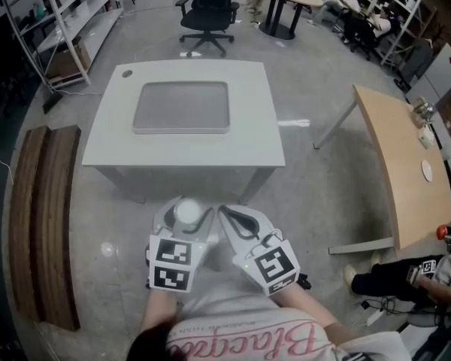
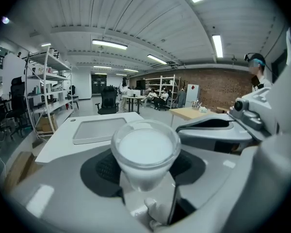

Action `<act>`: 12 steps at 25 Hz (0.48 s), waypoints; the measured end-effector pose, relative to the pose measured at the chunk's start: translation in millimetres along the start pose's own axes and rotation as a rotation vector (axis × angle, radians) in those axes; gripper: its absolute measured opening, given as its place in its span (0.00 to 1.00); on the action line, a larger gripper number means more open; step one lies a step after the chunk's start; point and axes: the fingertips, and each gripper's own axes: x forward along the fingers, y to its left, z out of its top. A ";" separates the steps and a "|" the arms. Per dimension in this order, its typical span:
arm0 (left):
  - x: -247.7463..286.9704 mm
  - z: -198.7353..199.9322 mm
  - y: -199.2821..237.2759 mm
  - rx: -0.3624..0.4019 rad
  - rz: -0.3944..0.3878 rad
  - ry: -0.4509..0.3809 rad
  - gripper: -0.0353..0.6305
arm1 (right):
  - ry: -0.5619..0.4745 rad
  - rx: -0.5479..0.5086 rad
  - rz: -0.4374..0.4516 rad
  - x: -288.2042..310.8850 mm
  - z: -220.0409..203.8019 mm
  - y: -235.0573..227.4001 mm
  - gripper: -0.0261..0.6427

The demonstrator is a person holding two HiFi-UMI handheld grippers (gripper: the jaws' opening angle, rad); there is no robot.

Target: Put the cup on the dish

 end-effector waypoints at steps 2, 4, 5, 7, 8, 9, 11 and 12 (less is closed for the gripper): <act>5.3 1.6 4.0 0.000 0.002 0.001 0.44 | -0.004 0.008 0.001 6.0 -0.7 -4.1 0.04; 12.9 4.1 8.0 0.001 0.005 0.005 0.44 | -0.002 0.013 0.008 13.3 -1.5 -9.4 0.04; 16.7 5.3 10.4 0.002 0.007 0.009 0.44 | 0.001 0.017 0.013 17.5 -1.8 -11.9 0.04; 24.7 7.5 16.9 0.004 0.011 0.017 0.44 | 0.008 0.026 0.027 27.5 -1.9 -16.6 0.04; 29.6 9.2 20.7 0.003 0.012 0.019 0.44 | 0.010 0.029 0.033 33.2 -1.3 -19.9 0.04; 35.2 11.2 24.5 0.001 0.012 0.021 0.44 | 0.012 0.030 0.036 39.0 -0.3 -24.1 0.04; 47.0 15.8 32.3 -0.006 0.011 0.024 0.44 | 0.015 0.034 0.040 50.6 1.6 -33.9 0.04; 53.0 18.6 36.9 -0.012 0.013 0.024 0.44 | 0.018 0.036 0.043 56.7 2.5 -39.0 0.04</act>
